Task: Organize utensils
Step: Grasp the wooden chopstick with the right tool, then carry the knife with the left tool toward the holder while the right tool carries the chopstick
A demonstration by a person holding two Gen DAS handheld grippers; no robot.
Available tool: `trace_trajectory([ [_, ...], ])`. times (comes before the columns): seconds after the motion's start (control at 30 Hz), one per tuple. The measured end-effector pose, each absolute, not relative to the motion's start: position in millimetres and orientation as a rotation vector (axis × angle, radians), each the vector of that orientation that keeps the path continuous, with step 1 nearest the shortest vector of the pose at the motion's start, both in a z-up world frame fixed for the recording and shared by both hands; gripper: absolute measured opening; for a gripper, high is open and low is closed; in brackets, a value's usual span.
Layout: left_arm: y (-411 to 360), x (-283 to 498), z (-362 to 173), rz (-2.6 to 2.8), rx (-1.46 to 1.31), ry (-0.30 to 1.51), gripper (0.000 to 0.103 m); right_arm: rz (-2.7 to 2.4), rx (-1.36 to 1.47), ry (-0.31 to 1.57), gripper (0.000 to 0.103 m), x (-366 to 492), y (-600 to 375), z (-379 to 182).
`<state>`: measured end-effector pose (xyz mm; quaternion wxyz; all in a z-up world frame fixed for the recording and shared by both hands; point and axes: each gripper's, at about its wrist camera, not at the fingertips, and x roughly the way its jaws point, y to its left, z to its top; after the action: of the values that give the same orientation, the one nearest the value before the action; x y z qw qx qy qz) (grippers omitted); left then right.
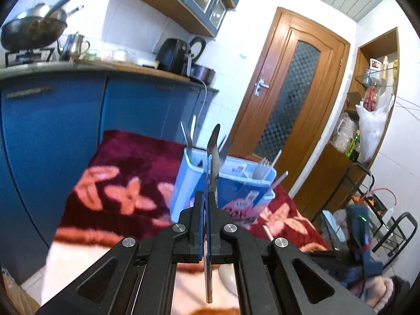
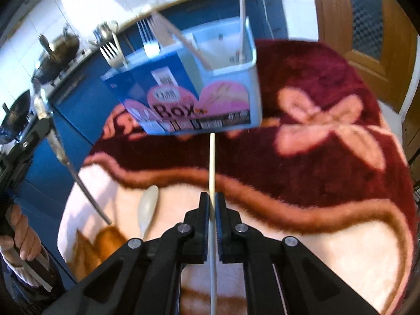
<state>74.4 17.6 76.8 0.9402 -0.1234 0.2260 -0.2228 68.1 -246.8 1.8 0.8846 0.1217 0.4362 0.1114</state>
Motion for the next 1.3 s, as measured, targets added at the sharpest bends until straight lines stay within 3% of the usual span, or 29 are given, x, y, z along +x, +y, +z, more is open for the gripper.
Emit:
trace_trajectory([
  [0.4,16,87,143,-0.384,-0.231,0.283,0.001,0.178,0.306,0.613,0.006,18,-265,31],
  [0.7,11,109,175,-0.349,-0.255,0.174,0.001,0.162,0.318,0.546,0.006,6,-266,27],
  [1.3,-18,154,132,-0.289,-0.189,0.159,0.001,0.128,0.296,0.413,0.006,2,-280,46],
])
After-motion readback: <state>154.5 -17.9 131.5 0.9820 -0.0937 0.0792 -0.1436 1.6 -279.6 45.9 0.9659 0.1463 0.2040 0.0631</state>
